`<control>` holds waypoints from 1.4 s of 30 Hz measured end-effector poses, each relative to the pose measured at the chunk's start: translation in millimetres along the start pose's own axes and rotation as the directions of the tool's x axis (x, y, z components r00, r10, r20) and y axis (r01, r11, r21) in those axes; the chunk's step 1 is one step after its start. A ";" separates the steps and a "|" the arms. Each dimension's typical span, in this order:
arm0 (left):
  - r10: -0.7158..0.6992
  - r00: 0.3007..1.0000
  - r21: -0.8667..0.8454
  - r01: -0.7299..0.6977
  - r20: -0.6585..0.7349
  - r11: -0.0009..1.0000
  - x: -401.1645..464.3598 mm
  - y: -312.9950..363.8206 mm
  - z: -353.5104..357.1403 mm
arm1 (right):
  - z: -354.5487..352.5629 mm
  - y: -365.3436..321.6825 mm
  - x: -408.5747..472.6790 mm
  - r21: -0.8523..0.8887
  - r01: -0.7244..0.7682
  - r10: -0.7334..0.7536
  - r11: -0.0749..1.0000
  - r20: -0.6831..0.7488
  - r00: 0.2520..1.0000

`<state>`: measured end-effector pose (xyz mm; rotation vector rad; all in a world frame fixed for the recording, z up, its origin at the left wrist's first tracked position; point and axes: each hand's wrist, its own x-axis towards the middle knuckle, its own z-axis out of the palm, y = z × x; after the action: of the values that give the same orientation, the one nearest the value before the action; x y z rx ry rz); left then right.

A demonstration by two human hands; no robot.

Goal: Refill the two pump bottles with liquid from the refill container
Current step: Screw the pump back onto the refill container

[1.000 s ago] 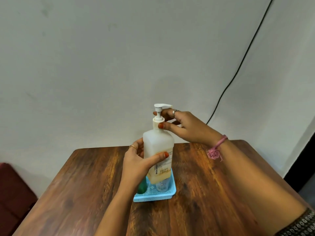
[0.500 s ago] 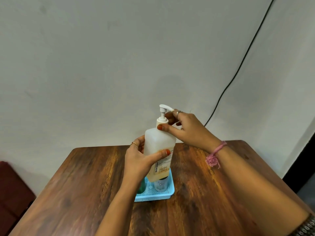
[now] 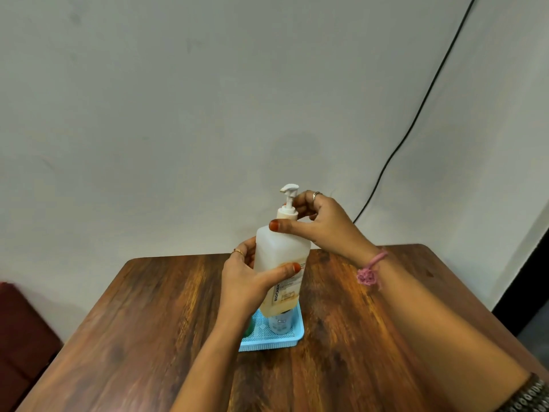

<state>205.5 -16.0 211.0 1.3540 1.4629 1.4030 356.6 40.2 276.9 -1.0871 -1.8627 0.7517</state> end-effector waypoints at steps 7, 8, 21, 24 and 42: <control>-0.002 1.000 -0.005 0.002 -0.005 1.000 0.4 -2.4 1.2 | -10.3 -1.6 4.0 0.138 -0.030 -0.005 0.990 0.251 0.968; -0.004 1.000 -0.004 0.004 -0.011 1.000 0.1 -2.3 1.4 | -5.6 -1.9 3.3 0.128 -0.021 -0.003 0.991 0.181 0.983; -0.018 1.000 -0.036 0.018 0.011 0.999 -3.0 -1.2 1.0 | -9.4 3.8 -1.1 0.334 -0.100 0.039 0.937 0.184 0.982; -0.018 1.000 -0.025 0.018 0.008 1.000 -2.9 -2.5 0.7 | -5.2 6.1 1.4 0.290 -0.093 0.051 0.953 0.148 0.988; -0.029 0.999 -0.004 0.029 0.020 1.000 -1.5 -1.6 4.0 | -33.1 -2.9 4.9 0.153 -0.025 -0.024 0.988 0.317 0.948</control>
<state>209.3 -16.2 208.5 1.3353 1.4607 1.3695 383.0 46.0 296.8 -0.9071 -2.0293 1.1067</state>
